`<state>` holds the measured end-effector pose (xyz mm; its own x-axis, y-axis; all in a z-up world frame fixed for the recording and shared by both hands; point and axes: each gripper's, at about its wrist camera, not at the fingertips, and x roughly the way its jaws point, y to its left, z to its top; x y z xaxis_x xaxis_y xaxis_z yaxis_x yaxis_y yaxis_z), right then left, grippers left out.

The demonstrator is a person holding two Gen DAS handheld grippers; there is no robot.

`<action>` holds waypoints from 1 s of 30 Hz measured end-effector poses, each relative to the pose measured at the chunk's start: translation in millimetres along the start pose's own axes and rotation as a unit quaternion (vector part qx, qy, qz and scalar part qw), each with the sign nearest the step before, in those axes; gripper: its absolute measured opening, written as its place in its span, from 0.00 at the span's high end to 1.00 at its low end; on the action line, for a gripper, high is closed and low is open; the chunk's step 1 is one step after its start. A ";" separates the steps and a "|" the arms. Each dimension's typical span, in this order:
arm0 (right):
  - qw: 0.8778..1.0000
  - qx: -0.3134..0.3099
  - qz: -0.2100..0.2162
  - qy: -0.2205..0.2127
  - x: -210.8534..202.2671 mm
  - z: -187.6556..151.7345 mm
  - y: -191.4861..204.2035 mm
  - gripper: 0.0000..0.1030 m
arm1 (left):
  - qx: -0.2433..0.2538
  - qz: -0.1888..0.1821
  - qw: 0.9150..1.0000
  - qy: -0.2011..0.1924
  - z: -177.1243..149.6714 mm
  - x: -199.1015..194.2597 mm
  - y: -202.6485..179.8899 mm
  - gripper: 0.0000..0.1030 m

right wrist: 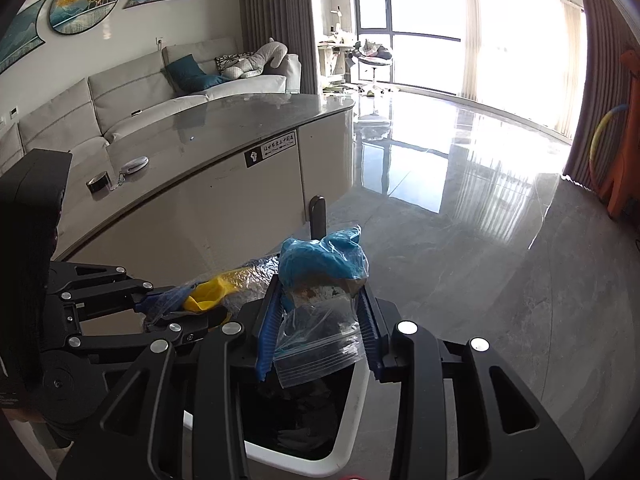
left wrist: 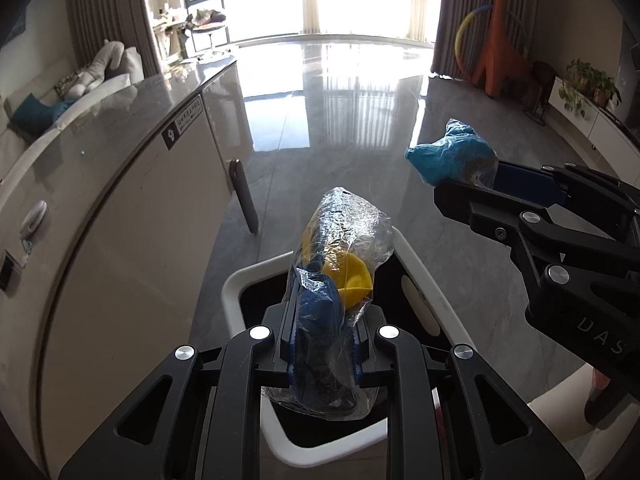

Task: Collect trash
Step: 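Carry both bags in the grippers over the white bin, then open the left gripper to drop its bag while the right gripper drops the zip bag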

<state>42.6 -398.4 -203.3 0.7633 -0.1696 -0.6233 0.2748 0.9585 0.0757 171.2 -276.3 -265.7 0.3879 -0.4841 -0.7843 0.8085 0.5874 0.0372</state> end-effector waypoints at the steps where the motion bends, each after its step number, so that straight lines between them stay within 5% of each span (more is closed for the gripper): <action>1: 1.000 0.003 0.002 0.001 0.9 -0.3 -1.7 0.64 | 0.001 -0.001 1.000 0.004 -2.2 3.4 -1.0 0.82; 7: 1.000 0.001 -0.004 0.016 8.1 -3.5 -7.1 0.64 | -0.001 -0.025 0.998 0.063 -7.7 34.3 -7.6 0.73; 8: 1.000 0.000 -0.006 0.017 8.6 -3.1 -7.8 0.64 | -0.001 -0.026 0.997 0.077 -9.5 40.6 -9.1 0.56; 9: 1.000 -0.001 -0.007 0.018 9.3 -2.4 -8.0 0.64 | 0.000 -0.021 0.995 0.096 -11.2 47.7 -11.0 0.22; 11: 1.000 0.001 -0.008 0.020 9.4 -2.7 -9.9 0.63 | 0.010 0.006 0.993 0.113 -17.3 54.1 -10.8 0.05; 16: 1.000 0.005 -0.009 0.021 8.1 -3.4 -11.5 0.63 | 0.051 0.052 0.993 0.094 -13.5 52.4 -18.8 0.05; 30: 0.999 0.001 0.006 0.034 15.3 -3.5 -4.5 0.62 | 0.008 0.105 0.994 0.031 -8.6 10.1 14.2 0.05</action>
<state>51.0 -404.4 -216.0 0.7254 -0.1414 -0.6737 0.2666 0.9600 0.0855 182.8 -267.3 -278.4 0.5218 -0.3101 -0.7947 0.7194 0.6606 0.2146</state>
